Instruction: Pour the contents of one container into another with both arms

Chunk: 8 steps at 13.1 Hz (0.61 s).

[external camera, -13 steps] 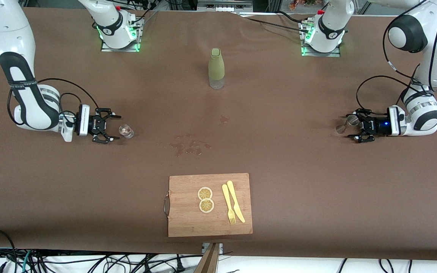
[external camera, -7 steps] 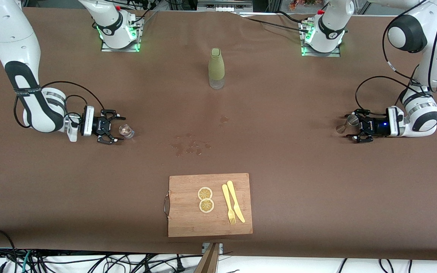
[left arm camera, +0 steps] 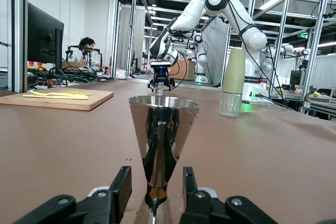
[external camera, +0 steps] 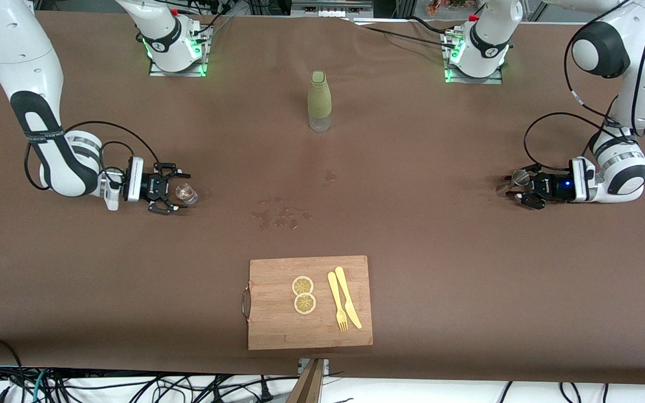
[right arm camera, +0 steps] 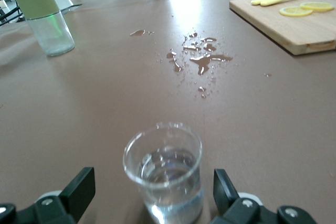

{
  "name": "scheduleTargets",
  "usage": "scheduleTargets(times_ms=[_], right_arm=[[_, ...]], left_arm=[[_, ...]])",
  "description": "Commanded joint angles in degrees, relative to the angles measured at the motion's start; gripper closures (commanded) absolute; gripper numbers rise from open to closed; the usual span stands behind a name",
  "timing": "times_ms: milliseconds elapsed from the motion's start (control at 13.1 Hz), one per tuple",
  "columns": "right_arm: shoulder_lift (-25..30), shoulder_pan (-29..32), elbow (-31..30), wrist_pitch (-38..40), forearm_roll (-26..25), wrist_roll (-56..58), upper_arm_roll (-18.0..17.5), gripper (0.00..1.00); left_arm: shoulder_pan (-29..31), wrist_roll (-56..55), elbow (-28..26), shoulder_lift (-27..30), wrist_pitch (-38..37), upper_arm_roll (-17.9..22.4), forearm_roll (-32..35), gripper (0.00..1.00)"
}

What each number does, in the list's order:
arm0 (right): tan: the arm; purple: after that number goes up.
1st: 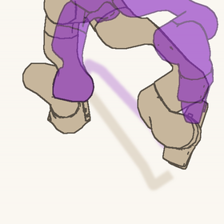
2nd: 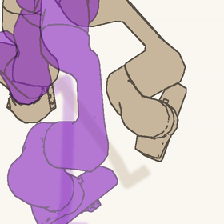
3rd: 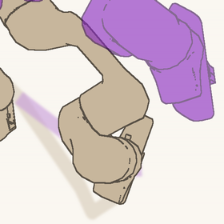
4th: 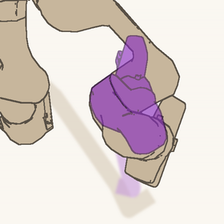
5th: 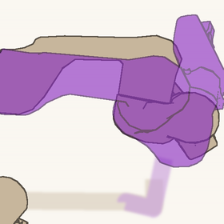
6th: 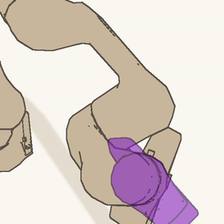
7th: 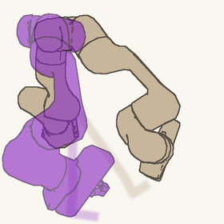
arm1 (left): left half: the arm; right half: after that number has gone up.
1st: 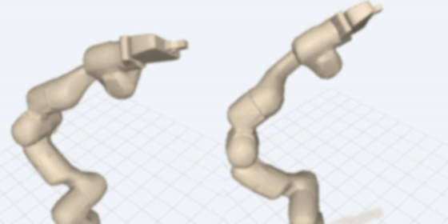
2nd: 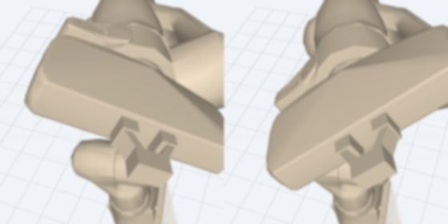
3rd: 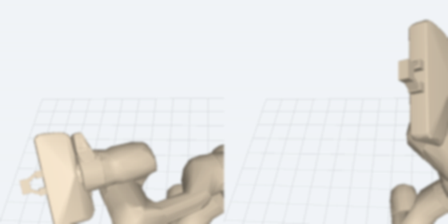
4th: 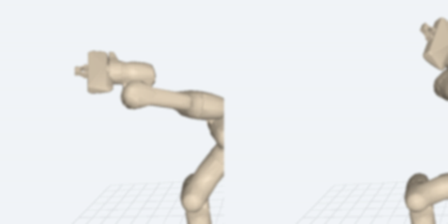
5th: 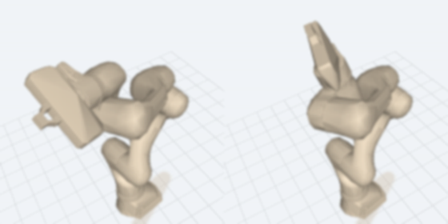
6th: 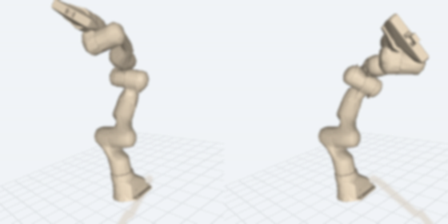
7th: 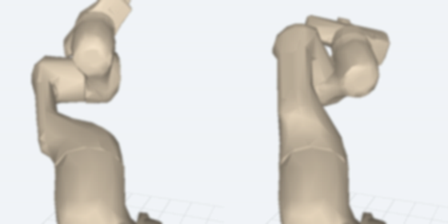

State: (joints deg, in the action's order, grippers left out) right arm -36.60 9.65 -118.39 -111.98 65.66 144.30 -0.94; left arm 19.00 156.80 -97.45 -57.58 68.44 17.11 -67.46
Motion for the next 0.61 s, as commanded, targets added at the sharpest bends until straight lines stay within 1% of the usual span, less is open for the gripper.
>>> scheduleTargets(times_ms=[0,76,152,229,305,381,457,533], right_arm=[[0.12,0.72,-0.17,-0.25,1.75,1.07,-1.26,0.0],[0.12,0.72,-0.17,-0.34,1.75,1.07,-1.26,0.0],[0.03,0.72,-0.17,-0.25,1.75,1.07,-1.26,0.01],[0.03,0.72,-0.17,-0.25,1.75,1.24,-1.35,0.02],[-0.05,0.72,-0.08,-0.25,1.75,2.03,-1.35,0.05],[-0.32,0.72,0.01,-0.25,1.75,2.64,-1.35,0.06],[-0.41,0.72,0.35,0.1,1.75,3.17,-1.35,0.05],[-0.41,0.72,0.44,0.19,1.67,3.87,-1.35,0.06]], left_arm=[[-0.1,6.24,-0.37,-0.07,-0.5,0.47,-0.3,0.58],[-0.1,6.32,-0.37,-0.08,-0.5,0.47,-0.3,0.62],[-0.01,6.32,-0.37,-0.16,-0.41,0.56,-0.21,0.64],[-0.01,6.41,-0.37,-0.25,-0.41,0.56,-0.21,0.69],[-0.01,6.67,-0.37,-0.25,-0.41,0.56,-0.21,0.77],[0.07,6.76,-0.46,-0.25,-0.24,0.56,-0.21,0.93],[0.07,6.76,-0.63,-0.25,-0.24,0.73,-0.13,1.0],[0.16,6.85,-0.72,-0.34,0.02,0.82,-0.13,1.0]])
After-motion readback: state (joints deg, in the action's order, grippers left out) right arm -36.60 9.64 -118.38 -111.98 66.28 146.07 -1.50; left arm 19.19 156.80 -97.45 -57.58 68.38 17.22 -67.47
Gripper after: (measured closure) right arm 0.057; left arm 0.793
